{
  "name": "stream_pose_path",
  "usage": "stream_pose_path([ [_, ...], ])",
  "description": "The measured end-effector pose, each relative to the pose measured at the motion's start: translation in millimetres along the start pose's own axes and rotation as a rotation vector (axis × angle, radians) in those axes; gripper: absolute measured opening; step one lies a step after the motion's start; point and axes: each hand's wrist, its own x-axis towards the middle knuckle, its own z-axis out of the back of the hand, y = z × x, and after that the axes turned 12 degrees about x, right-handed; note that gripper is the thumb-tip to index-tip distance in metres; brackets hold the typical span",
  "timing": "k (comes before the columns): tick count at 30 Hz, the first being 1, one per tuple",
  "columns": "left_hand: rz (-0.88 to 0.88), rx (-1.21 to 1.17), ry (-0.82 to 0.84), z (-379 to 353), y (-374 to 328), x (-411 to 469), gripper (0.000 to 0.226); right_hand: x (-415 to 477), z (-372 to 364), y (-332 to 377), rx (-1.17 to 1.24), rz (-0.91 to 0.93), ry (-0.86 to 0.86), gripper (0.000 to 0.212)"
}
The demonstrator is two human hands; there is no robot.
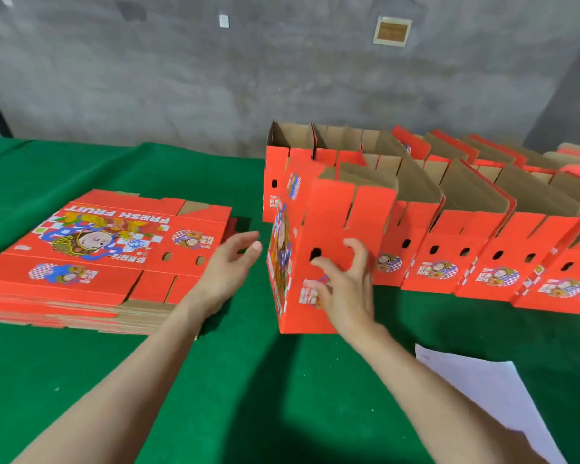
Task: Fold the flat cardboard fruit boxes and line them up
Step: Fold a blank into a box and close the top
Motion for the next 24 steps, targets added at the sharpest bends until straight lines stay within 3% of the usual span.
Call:
stream_pose_path([
  [4,-0.008,-0.018,0.064,-11,-4,2,0.046,-30,-21,-10,-0.086,-0.086,0.146,0.049],
  [6,0.028,-0.066,0.081,-14,-2,5,0.050,-44,-26,-13,-0.080,0.030,0.178,0.058],
  [9,-0.004,-0.120,0.085,-19,0,12,0.057,-56,-30,-13,-0.289,0.139,0.351,0.085],
  [11,-0.138,-0.063,0.064,-22,-3,18,0.058,-57,-35,-15,-0.373,0.137,0.406,0.088],
  [14,-0.344,0.279,0.017,-27,-7,31,0.051,-50,-41,-22,-0.483,0.163,0.461,0.094],
  [17,-0.341,0.445,0.031,-35,-7,48,0.041,-39,-50,-36,-0.506,0.152,0.565,0.091],
  [21,-0.250,0.432,0.062,-48,-13,70,0.051,-7,-54,-65,-0.550,0.106,0.691,0.086],
  [24,-0.240,0.453,0.176,-61,-20,90,0.054,23,-50,-81,-0.579,0.058,0.767,0.086],
])
